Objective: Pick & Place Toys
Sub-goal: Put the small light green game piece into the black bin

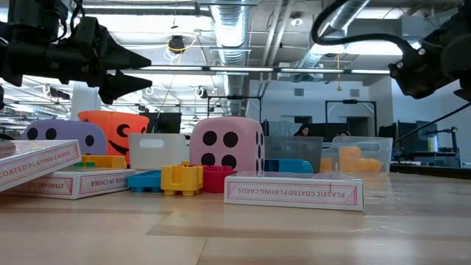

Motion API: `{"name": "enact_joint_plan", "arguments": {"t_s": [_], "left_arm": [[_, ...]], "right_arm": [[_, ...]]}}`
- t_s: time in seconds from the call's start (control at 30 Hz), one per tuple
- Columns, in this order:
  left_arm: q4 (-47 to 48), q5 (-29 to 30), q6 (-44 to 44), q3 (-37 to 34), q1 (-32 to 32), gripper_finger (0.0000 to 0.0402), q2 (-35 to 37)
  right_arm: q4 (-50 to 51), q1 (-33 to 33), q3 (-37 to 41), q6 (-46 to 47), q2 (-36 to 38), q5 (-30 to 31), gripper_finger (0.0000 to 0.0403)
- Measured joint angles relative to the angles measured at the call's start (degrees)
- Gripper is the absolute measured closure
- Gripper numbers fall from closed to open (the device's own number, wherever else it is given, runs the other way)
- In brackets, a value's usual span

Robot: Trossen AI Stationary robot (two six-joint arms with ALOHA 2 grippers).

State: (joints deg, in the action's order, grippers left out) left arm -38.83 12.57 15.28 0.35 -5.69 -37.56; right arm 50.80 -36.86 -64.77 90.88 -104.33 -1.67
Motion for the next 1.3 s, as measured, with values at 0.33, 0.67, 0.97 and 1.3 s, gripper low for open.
{"name": "enact_joint_plan", "arguments": {"t_s": [0.33,0.67,0.97,1.3], "left_arm": [[0.04,0.01,0.00,0.01,0.00,0.0101,0.00],[0.07,-0.01,0.01,-0.01,0.00,0.0101,0.00],[0.07,-0.01,0.01,0.01,0.00,0.0101,0.00],[0.11,0.01,0.01,0.01,0.00,0.0101,0.01]], "right_arm": [[-5.12,0.00,0.00,-1.04,0.00,-0.03,0.0122],[-1.33,0.00,0.00,1.09,0.00,-0.05,0.0122],[-0.25,0.00,0.00,0.82,-0.02,-0.05,0.0122],[-3.85,-0.02,0.00,0.65,-0.02,-0.05,0.0122]]}}
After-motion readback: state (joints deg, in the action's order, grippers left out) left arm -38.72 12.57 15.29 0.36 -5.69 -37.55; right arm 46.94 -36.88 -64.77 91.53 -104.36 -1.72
